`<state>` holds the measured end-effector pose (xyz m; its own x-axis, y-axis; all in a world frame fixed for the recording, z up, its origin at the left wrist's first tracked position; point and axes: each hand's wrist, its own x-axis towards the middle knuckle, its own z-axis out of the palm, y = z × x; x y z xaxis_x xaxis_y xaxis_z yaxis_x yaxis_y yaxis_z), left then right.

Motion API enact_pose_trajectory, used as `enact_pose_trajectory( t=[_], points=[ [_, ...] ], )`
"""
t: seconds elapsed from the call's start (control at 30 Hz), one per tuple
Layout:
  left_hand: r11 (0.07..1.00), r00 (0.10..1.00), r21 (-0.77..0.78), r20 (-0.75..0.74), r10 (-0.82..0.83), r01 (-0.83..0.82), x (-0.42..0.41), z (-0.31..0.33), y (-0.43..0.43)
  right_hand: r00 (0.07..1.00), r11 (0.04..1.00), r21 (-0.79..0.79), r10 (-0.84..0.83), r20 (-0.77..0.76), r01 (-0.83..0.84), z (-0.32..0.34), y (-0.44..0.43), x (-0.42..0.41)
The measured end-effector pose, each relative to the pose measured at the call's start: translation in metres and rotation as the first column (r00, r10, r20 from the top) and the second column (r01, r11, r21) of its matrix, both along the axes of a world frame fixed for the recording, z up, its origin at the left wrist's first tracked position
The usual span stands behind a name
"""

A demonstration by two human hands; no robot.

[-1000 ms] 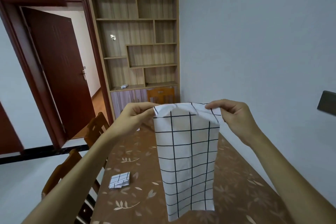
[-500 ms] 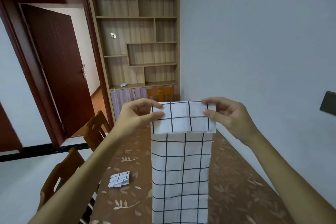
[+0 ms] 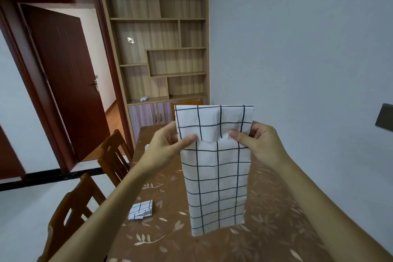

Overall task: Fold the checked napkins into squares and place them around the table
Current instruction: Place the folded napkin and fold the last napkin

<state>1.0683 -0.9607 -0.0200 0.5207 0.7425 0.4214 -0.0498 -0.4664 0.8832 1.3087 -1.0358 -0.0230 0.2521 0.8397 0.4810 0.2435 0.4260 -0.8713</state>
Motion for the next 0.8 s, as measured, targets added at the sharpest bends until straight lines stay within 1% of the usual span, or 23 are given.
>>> enact_pose_trajectory(
  t=[0.07, 0.2, 0.33, 0.5, 0.57, 0.67, 0.8],
  points=[
    [1.000, 0.999, 0.008, -0.016, 0.028, -0.028, 0.001, -0.006, 0.001, 1.000, 1.000, 0.000, 0.017, 0.007, -0.017, 0.003, -0.002, -0.002],
    [0.998, 0.998, 0.003, 0.001, 0.058, -0.058, -0.001, -0.006, 0.007, 0.990, 0.991, -0.049, 0.127, 0.054, -0.125, 0.003, -0.009, 0.003],
    [1.000, 1.000, 0.014, -0.004, 0.028, -0.028, -0.005, -0.002, 0.009, 0.984, 0.994, -0.084, 0.080, 0.158, -0.067, 0.002, -0.010, 0.009],
    [0.998, 0.997, 0.052, -0.069, -0.019, 0.022, -0.013, 0.003, 0.009, 0.984, 0.997, -0.043, 0.077, 0.158, -0.071, 0.006, -0.011, 0.014],
    [0.998, 0.997, 0.070, -0.081, -0.001, 0.006, -0.015, 0.005, 0.009, 0.978, 0.997, -0.025, 0.070, 0.196, -0.067, 0.008, -0.012, 0.015],
    [0.991, 0.998, 0.129, -0.062, 0.031, -0.023, -0.019, 0.006, 0.013, 0.968, 0.998, -0.015, 0.063, 0.244, -0.061, 0.009, -0.011, 0.018],
    [0.995, 0.998, 0.092, -0.034, 0.050, -0.047, -0.023, 0.007, 0.014, 0.968, 0.996, -0.030, 0.089, 0.233, -0.084, 0.009, -0.011, 0.019]
  ],
)
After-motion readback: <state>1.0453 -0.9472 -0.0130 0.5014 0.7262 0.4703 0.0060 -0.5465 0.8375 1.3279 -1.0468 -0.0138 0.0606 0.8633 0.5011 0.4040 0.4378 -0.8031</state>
